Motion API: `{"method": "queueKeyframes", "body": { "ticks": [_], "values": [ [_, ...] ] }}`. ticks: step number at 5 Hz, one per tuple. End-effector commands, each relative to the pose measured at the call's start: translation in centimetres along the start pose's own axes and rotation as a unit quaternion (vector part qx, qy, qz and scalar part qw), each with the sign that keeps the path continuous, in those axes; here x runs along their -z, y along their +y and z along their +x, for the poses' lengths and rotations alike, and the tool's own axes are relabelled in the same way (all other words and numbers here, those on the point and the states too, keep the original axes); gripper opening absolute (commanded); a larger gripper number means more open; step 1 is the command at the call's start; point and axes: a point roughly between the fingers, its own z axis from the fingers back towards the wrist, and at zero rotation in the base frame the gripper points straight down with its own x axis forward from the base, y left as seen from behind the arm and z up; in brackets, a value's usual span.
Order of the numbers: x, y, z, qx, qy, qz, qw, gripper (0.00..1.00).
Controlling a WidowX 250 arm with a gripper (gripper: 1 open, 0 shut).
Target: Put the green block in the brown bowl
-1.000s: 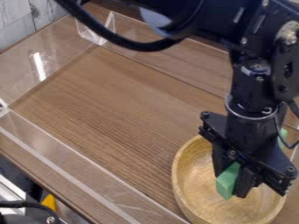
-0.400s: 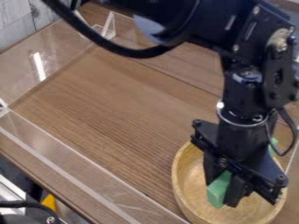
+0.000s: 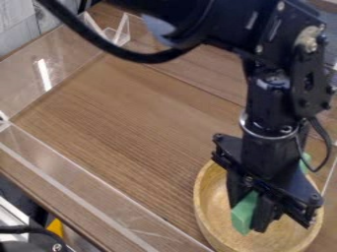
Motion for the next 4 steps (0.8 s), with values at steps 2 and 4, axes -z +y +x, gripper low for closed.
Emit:
{"method": "queueKeyframes", "body": {
  "ticks": [2, 4],
  "values": [
    [-0.98, -0.01, 0.02, -0.009, -0.014, -0.011, 0.9998, 0.0],
    [-0.9, 0.02, -0.24, -0.017, -0.007, -0.015, 0.9997, 0.0]
  ]
}}
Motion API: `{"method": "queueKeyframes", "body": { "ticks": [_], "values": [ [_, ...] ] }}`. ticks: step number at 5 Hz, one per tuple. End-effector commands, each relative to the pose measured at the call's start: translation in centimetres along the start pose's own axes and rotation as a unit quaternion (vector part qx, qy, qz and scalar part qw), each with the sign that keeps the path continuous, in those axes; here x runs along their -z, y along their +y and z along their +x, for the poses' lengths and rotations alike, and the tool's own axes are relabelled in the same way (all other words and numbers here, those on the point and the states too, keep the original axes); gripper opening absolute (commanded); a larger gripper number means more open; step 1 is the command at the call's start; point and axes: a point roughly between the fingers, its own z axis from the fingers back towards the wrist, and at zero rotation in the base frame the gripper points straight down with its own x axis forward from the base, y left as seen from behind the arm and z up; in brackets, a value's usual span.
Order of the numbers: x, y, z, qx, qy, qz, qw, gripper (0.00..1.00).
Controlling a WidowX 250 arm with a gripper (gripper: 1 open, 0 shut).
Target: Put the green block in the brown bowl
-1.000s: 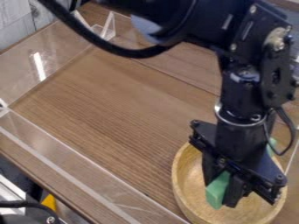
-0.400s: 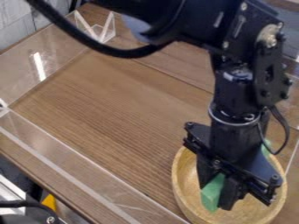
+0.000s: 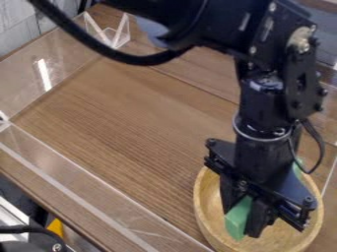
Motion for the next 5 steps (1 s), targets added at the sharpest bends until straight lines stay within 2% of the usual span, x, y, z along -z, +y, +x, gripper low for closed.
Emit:
{"method": "queueKeyframes", "body": {
  "ticks": [1, 5],
  "values": [
    [-1.02, -0.03, 0.23, -0.005, -0.021, -0.008, 0.9997, 0.0],
    [-0.79, -0.01, -0.23, -0.016, -0.009, -0.014, 0.9997, 0.0]
  ]
}}
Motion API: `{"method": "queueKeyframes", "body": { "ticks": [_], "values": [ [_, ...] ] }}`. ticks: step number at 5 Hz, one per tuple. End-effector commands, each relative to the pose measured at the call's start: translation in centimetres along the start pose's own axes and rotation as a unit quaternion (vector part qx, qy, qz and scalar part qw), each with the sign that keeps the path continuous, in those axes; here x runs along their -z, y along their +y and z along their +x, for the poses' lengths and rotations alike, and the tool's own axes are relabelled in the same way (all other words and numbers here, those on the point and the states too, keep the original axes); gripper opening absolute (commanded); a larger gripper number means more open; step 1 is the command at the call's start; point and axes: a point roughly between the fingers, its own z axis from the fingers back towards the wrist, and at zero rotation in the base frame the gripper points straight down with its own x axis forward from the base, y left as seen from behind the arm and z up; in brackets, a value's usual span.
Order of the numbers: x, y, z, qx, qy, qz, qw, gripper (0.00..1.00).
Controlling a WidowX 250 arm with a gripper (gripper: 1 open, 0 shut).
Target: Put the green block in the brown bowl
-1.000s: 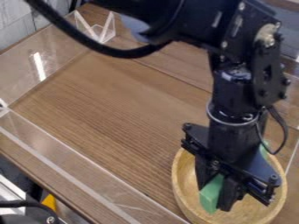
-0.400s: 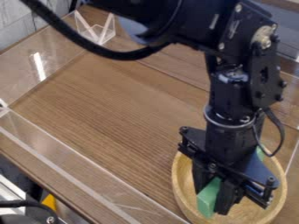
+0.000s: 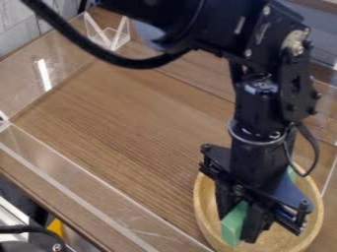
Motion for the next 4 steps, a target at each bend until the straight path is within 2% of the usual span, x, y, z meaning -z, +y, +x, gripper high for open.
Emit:
{"method": "queueKeyframes", "body": {
  "ticks": [1, 4],
  "values": [
    [-1.01, -0.03, 0.19, -0.003, -0.021, -0.007, 0.9998, 0.0],
    [-0.88, -0.05, 0.13, -0.009, -0.013, -0.011, 0.9998, 0.0]
  ]
}}
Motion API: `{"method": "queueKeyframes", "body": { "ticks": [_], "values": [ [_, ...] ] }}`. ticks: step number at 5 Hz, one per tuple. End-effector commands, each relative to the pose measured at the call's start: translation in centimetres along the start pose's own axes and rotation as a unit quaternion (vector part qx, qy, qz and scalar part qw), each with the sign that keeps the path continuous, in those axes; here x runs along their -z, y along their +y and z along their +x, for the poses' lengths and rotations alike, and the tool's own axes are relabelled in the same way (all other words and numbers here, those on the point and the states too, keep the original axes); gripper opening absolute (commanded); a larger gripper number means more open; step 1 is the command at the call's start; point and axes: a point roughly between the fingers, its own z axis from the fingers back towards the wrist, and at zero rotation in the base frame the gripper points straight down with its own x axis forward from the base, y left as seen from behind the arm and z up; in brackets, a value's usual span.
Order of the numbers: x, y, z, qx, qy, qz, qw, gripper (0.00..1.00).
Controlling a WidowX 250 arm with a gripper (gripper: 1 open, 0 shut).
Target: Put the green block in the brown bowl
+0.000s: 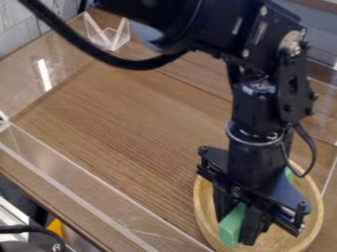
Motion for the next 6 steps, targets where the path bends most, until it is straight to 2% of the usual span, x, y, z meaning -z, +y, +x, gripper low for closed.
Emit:
{"method": "queueKeyframes", "body": {
  "ticks": [1, 5, 6],
  "values": [
    [-0.94, -0.02, 0.48, -0.004, -0.019, -0.007, 0.9998, 0.0],
    [-0.76, 0.12, 0.92, -0.02, -0.01, -0.013, 0.9997, 0.0],
    [-0.73, 0.16, 1.01, -0.025, -0.008, -0.015, 0.9996, 1.0]
  ]
}}
